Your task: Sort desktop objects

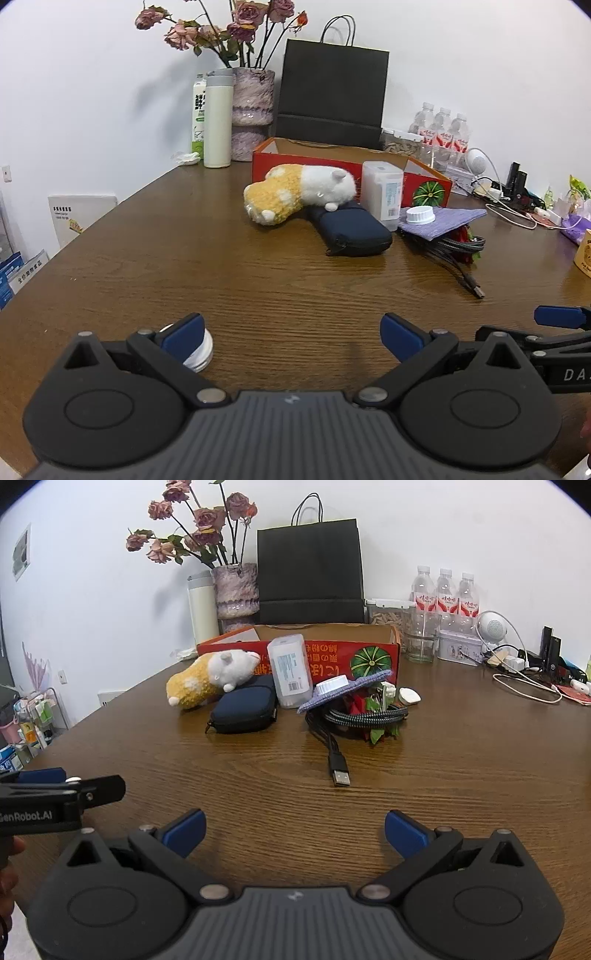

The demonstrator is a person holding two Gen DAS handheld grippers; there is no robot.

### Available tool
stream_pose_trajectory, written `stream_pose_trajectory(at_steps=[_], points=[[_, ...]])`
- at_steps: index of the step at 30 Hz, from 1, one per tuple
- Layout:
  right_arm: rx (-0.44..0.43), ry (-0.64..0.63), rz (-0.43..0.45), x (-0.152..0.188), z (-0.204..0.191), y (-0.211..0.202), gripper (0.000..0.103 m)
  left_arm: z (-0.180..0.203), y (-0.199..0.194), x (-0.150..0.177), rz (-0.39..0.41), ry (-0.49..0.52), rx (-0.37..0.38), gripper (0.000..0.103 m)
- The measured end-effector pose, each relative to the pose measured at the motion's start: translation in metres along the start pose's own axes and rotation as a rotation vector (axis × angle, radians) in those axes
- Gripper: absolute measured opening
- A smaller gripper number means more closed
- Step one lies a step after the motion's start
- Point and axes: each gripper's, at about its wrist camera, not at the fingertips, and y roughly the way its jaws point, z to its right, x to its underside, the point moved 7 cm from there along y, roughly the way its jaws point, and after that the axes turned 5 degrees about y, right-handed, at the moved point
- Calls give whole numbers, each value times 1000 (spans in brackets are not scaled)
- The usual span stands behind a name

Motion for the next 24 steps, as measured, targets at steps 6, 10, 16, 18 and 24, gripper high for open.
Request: stream_pose_trajectory(at_steps=[6, 10, 16, 18, 24], points=[[4, 2, -9, 0, 1, 2, 103, -8, 2, 4, -14, -22, -14, 103], [6, 3, -14, 0, 3, 5, 103, -11, 3, 6, -24, -26, -24, 103], [24, 11, -28, 1, 8, 11, 103, -22, 3, 10, -32, -46, -46, 103], [30, 12, -35, 1, 10, 13, 103, -25, 2, 10, -29, -53, -49, 103], [35, 10, -44, 1, 10, 18, 103, -41, -1, 8, -20, -90, -88, 103]])
